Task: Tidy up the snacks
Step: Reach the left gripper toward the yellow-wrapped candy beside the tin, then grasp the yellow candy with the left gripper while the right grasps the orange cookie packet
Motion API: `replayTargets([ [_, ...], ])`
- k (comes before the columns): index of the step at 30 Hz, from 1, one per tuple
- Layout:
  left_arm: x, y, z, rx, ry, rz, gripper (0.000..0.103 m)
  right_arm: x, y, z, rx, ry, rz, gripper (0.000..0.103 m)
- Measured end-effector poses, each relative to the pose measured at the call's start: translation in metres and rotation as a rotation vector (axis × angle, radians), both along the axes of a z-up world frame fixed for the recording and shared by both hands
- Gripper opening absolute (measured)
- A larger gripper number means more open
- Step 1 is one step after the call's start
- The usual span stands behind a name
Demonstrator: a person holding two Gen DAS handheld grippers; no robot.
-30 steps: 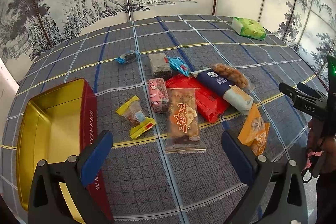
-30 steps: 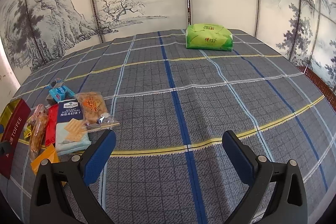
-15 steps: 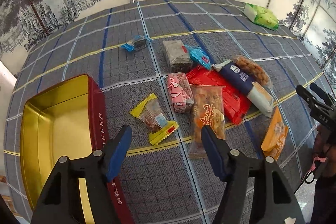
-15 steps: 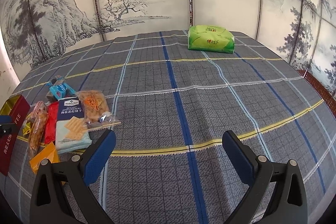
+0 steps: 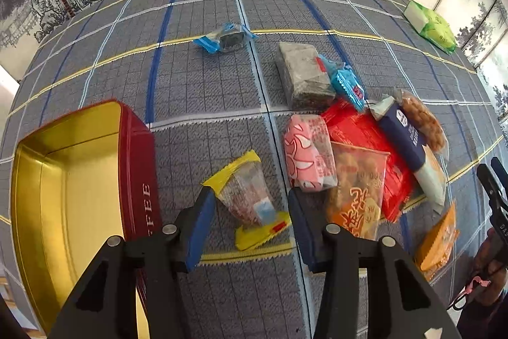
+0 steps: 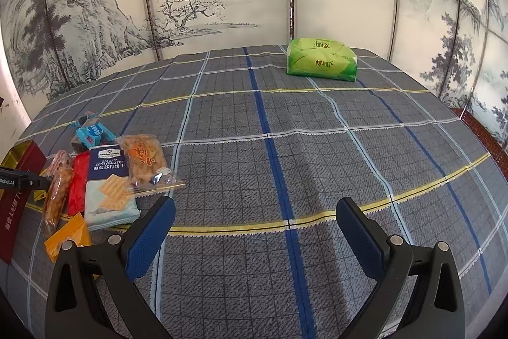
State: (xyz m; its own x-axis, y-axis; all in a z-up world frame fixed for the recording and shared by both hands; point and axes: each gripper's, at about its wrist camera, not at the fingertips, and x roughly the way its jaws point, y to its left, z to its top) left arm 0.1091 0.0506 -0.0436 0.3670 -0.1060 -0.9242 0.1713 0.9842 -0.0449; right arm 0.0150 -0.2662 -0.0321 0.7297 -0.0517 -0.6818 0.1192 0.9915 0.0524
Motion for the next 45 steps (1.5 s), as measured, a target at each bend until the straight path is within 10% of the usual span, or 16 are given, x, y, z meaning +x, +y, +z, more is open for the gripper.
replayTargets([
  [9, 0.001, -0.002, -0.008, 0.014, -0.003, -0.013, 0.023, 0.001, 0.000, 0.000, -0.005, 0.006, -0.002, 0.101],
  [27, -0.106, 0.000, 0.047, -0.047, -0.177, 0.004, 0.021, 0.003, 0.002, -0.003, 0.007, 0.026, 0.001, 0.101],
  [34, -0.132, 0.006, 0.061, -0.052, -0.227, 0.008, 0.022, -0.030, 0.043, 0.009, 0.141, -0.009, 0.270, 0.099],
  [45, -0.152, 0.032, 0.079, -0.075, -0.285, 0.033, 0.022, -0.037, 0.123, 0.005, 0.045, 0.056, 0.463, 0.099],
])
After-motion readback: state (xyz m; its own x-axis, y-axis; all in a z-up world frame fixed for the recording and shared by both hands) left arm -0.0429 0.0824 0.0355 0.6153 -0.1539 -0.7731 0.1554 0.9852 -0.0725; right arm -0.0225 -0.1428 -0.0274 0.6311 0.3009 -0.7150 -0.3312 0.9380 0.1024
